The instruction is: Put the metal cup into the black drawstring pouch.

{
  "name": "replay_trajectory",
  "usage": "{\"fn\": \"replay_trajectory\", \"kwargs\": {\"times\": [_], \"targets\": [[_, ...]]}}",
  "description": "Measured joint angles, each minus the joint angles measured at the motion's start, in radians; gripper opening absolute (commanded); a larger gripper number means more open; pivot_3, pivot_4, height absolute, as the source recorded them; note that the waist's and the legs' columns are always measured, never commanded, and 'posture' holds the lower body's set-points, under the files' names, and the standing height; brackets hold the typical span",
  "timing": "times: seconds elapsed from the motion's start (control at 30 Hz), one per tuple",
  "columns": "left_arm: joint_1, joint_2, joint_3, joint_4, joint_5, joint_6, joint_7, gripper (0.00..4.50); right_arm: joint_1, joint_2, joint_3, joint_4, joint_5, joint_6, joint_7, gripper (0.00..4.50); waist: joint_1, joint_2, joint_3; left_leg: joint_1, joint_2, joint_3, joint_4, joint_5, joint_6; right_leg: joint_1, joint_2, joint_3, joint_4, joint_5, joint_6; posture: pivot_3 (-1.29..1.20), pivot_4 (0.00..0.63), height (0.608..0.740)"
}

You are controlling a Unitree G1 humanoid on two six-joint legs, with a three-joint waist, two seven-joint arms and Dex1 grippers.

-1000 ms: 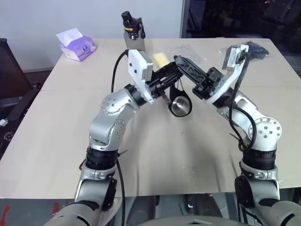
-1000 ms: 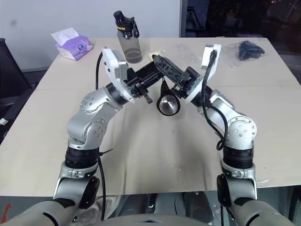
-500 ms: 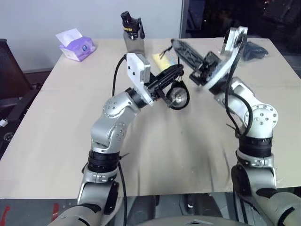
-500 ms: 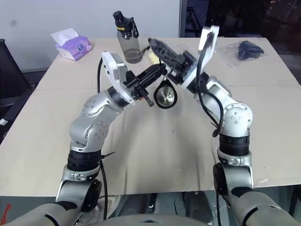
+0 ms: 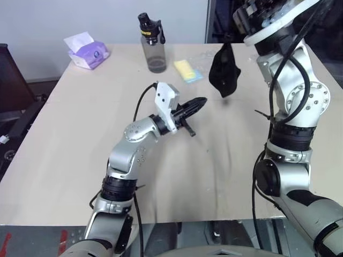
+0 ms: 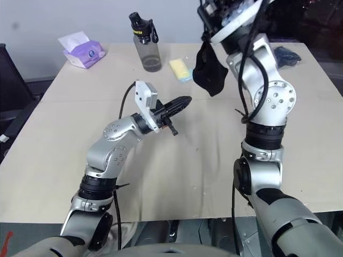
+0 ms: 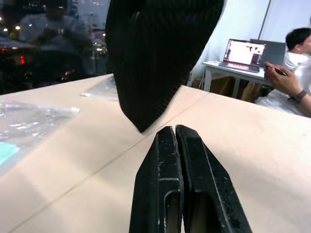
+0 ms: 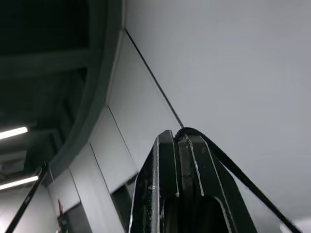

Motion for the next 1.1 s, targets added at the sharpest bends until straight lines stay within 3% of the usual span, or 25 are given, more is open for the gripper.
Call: {"fn": "replay_trajectory", "kwargs": {"times": [0.07, 0.23, 0.3, 0.37, 1.1], "targets": [[-0.01, -0.018, 0.027, 0.0, -0.022, -0.006, 0.004, 0.72, 0.003, 0.0, 0.002, 0.001, -0.001, 0.005, 0.001, 0.0, 0.0, 0.0, 0.0, 0.0, 0.0, 0.0, 0.0, 0.0, 0.0, 0.0, 0.0, 0.0, 0.0, 0.0, 0.0, 0.0, 0.15, 0.74], [-0.084, -0.05, 0.103, -0.021, -0.082, -0.032, 0.026, 3.03, 0.021, -0.017, 0.016, 0.018, -0.031, 0.04, -0.008, 0.0, 0.001, 0.0, 0.0, 0.0, 0.0, 0.0, 0.0, 0.0, 0.0, 0.0, 0.0, 0.0, 0.0, 0.0, 0.0, 0.0, 0.15, 0.74], [-0.117, -0.065, 0.113, -0.042, -0.11, -0.038, 0.026, 2.93, 0.032, -0.017, 0.029, 0.037, -0.045, 0.051, -0.01, 0.0, 0.001, 0.0, 0.0, 0.0, 0.0, 0.001, 0.0, 0.0, 0.0, 0.0, 0.0, 0.0, 0.0, 0.0, 0.0, 0.0, 0.15, 0.74], [-0.131, -0.069, 0.114, -0.054, -0.126, -0.044, 0.024, 2.35, 0.039, -0.017, 0.041, 0.049, -0.056, 0.063, -0.009, 0.0, 0.0, 0.0, 0.0, 0.0, 0.0, 0.001, 0.0, 0.0, 0.0, 0.0, 0.0, 0.0, 0.0, 0.0, 0.0, 0.0, 0.15, 0.74], [-0.151, -0.069, 0.099, -0.003, -0.088, -0.089, 0.032, 2.35, 0.058, 0.037, 0.055, 0.001, -0.034, 0.131, -0.009, 0.0, 0.0, 0.0, 0.0, 0.0, -0.001, 0.0, 0.0, 0.0, 0.0, 0.0, 0.0, 0.0, 0.0, 0.0, 0.0, 0.0, 0.15, 0.74]]}}
